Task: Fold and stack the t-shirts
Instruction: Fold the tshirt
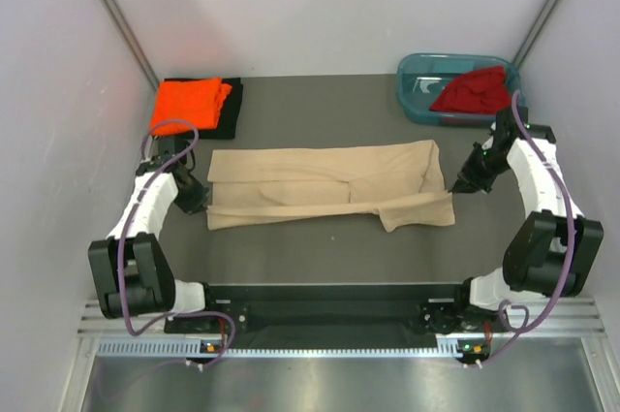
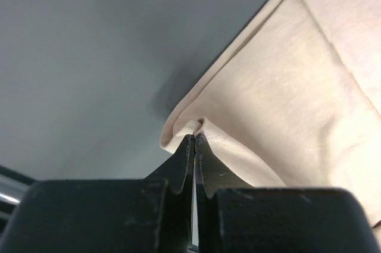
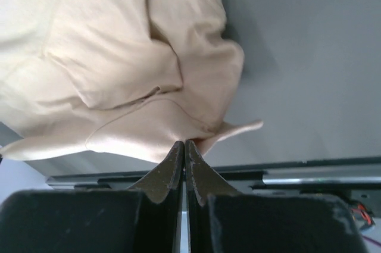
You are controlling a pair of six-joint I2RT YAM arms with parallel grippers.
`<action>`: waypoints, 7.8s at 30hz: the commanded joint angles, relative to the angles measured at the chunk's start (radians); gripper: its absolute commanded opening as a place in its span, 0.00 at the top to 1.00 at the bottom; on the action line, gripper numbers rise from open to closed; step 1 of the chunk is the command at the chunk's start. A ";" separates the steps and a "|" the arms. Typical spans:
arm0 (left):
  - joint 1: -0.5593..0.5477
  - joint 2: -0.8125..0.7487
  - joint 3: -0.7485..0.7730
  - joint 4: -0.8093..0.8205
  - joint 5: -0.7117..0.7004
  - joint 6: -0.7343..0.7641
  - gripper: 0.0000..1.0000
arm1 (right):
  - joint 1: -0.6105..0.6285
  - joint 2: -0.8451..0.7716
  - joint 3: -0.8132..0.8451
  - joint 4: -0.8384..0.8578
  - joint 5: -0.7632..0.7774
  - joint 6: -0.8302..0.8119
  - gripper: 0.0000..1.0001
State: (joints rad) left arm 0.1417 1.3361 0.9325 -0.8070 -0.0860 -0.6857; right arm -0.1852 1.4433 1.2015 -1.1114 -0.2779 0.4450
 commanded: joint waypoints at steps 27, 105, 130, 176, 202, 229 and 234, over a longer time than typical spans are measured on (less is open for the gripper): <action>-0.013 0.437 0.394 0.066 0.026 0.167 1.00 | 0.053 0.382 0.320 0.131 -0.026 -0.052 1.00; 0.033 0.212 -0.086 0.227 0.339 0.066 0.38 | 0.019 0.203 -0.145 0.355 -0.026 -0.223 0.62; 0.039 0.288 -0.044 0.281 0.177 0.084 0.46 | 0.107 0.272 0.007 0.334 0.065 -0.250 0.89; 0.099 0.262 -0.021 0.170 0.008 0.221 1.00 | 0.271 0.259 -0.066 0.309 0.075 -0.341 1.00; 0.118 0.267 -0.032 0.169 0.028 0.239 1.00 | 0.116 0.213 -0.060 0.203 -0.015 -0.253 0.76; 0.118 0.242 -0.055 0.170 0.063 0.227 1.00 | -0.057 0.298 -0.178 0.453 -0.179 -0.100 0.66; 0.118 0.255 -0.052 0.170 0.069 0.222 1.00 | -0.063 0.321 -0.178 0.478 -0.190 -0.098 0.67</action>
State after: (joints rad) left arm 0.2462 1.5925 0.9009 -0.5949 0.0223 -0.4728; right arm -0.2359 1.7508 1.0100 -0.6746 -0.4648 0.3431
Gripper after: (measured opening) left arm 0.024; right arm 0.330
